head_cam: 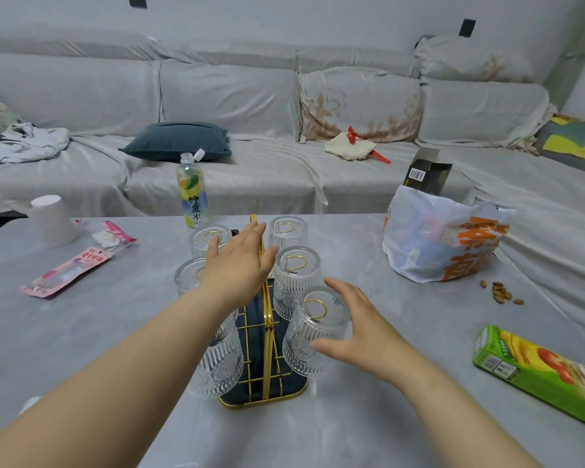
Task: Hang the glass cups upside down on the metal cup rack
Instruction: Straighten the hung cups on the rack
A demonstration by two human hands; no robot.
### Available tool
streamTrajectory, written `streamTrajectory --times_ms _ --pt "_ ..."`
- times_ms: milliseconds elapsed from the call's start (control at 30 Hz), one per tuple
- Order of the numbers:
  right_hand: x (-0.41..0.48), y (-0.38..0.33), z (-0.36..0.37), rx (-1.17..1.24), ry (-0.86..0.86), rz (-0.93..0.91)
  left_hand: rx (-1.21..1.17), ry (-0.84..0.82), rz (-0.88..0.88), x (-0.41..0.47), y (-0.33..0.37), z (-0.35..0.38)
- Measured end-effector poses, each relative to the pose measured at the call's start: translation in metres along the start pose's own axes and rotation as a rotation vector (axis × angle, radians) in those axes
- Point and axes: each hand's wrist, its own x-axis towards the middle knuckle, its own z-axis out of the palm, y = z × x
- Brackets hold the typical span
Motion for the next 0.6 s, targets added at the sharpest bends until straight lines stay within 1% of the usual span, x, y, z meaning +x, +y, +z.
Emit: streamTrajectory --times_ms 100,200,400,600 --pt "-0.001 0.001 0.012 0.027 0.051 0.053 0.003 -0.004 -0.002 0.000 0.001 -0.001" --pt "0.002 0.000 0.017 0.010 0.097 0.038 0.002 -0.004 -0.003 0.000 0.001 -0.001" --pt "0.001 -0.001 0.022 -0.034 0.076 0.006 -0.007 0.004 -0.001 0.000 0.001 -0.001" --pt "0.000 -0.003 0.020 -0.009 0.071 0.003 -0.009 0.009 0.003 0.000 0.000 0.001"
